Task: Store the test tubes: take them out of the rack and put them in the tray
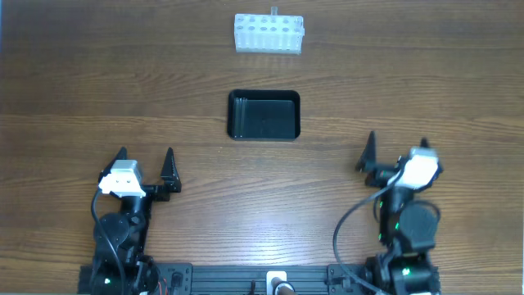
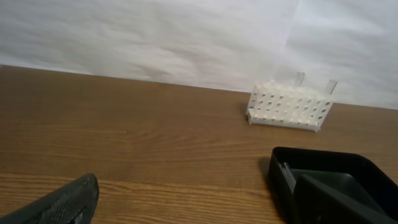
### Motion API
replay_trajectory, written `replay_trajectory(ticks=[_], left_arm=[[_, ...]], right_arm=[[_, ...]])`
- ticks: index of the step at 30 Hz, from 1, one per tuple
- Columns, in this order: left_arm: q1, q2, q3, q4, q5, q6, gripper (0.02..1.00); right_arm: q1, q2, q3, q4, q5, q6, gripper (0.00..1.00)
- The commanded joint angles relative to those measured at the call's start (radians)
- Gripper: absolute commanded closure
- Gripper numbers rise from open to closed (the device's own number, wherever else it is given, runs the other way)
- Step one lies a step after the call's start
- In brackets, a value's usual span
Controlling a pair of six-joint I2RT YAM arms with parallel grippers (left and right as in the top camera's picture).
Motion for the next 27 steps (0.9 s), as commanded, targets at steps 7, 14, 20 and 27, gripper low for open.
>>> replay_trajectory(ticks=[7, 14, 20, 27], left_arm=[[0.005, -0.008, -0.005, 0.001, 0.01, 0.015, 0.018], [0.005, -0.008, -0.005, 0.001, 0.01, 0.015, 0.018], [0.005, -0.008, -0.005, 0.001, 0.01, 0.015, 0.02], [0.005, -0.008, -0.005, 0.001, 0.01, 0.015, 0.018]], right_arm=[[0.087, 0.743, 0.616, -0.064, 0.011, 0.012, 0.007], [0.306, 1.209, 0.986, -0.129, 0.109, 0.182, 0.007], [0.415, 1.508, 1.275, -0.221, 0.227, 0.348, 0.009], [0.428, 1.792, 1.606, -0.348, 0.246, 0.378, 0.009]])
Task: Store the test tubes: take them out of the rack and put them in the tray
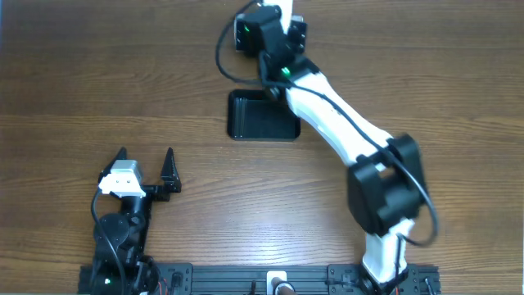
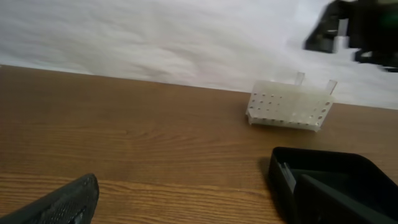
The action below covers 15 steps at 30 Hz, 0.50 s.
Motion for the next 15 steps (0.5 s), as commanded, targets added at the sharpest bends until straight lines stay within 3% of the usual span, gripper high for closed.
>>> replay_trajectory(ticks=[1, 8, 15], left_arm=[[0.005, -0.008, -0.005, 0.001, 0.01, 0.015, 0.018], [0.005, -0.008, -0.005, 0.001, 0.01, 0.015, 0.018], [0.005, -0.008, -0.005, 0.001, 0.01, 0.015, 0.018]], right_arm=[[-0.006, 0.158, 0.204, -0.049, 0.055, 0.05, 0.009], [-0.026, 0.341, 0.418, -0.083, 0.082, -0.017, 0.007], [-0.047, 0.397, 0.446, -0.065, 0.089, -0.082, 0.009]])
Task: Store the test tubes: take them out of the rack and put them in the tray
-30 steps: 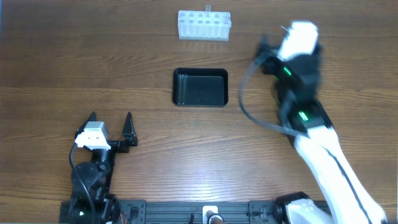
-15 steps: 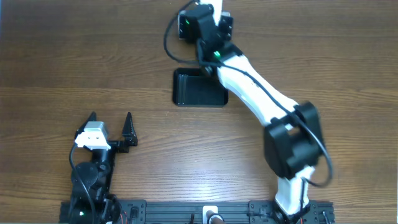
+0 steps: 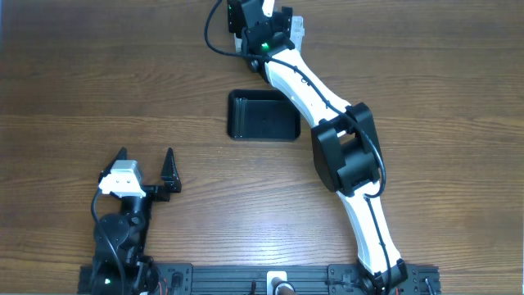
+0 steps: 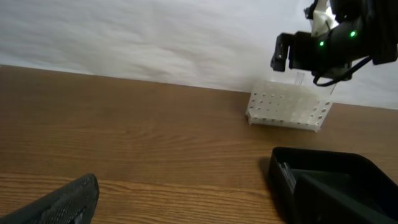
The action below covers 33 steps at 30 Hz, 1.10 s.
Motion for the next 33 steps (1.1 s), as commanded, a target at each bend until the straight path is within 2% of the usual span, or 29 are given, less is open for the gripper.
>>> replay_trajectory(ticks=[1, 18, 21, 33], left_arm=[[0.005, -0.008, -0.005, 0.001, 0.01, 0.015, 0.018], [0.005, -0.008, -0.005, 0.001, 0.01, 0.015, 0.018], [0.005, -0.008, -0.005, 0.001, 0.01, 0.015, 0.018], [0.005, -0.008, -0.005, 0.001, 0.01, 0.015, 0.018]], right_arm=[[-0.024, 0.029, 0.035, 0.014, 0.028, -0.048, 0.007], [-0.037, 0.084, 0.035, 0.09, 0.009, -0.072, 0.012], [-0.039, 0.085, 0.035, 0.092, 0.01, -0.072, 0.066], [-0.045, 0.085, 0.035, 0.067, 0.028, -0.071, 0.43]])
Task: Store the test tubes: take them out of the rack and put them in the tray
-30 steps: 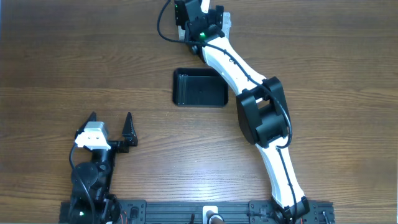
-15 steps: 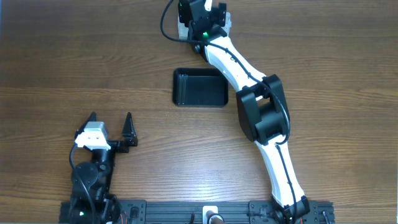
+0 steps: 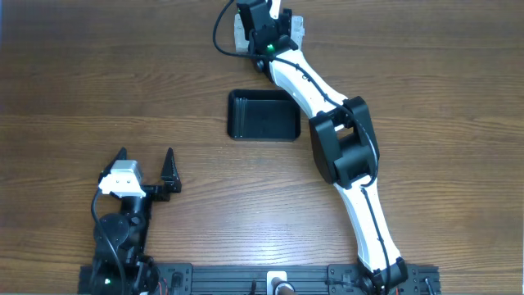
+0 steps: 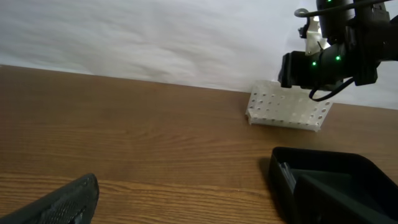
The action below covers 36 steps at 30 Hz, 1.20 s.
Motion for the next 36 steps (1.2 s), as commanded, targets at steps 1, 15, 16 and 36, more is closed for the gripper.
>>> replay_trajectory(ticks=[1, 15, 16, 36], left_arm=[[0.005, -0.008, -0.005, 0.001, 0.01, 0.015, 0.018], [0.005, -0.008, -0.005, 0.001, 0.01, 0.015, 0.018], [0.005, -0.008, -0.005, 0.001, 0.01, 0.015, 0.018], [0.005, -0.008, -0.005, 0.001, 0.01, 0.015, 0.018]], right_arm=[[-0.008, 0.009, 0.026, -0.004, 0.019, -0.001, 0.452], [-0.016, 0.009, 0.026, -0.012, 0.019, 0.021, 0.654], [-0.017, 0.009, 0.026, -0.013, 0.019, 0.021, 0.669], [-0.016, 0.006, 0.026, -0.019, 0.019, 0.02, 0.923]])
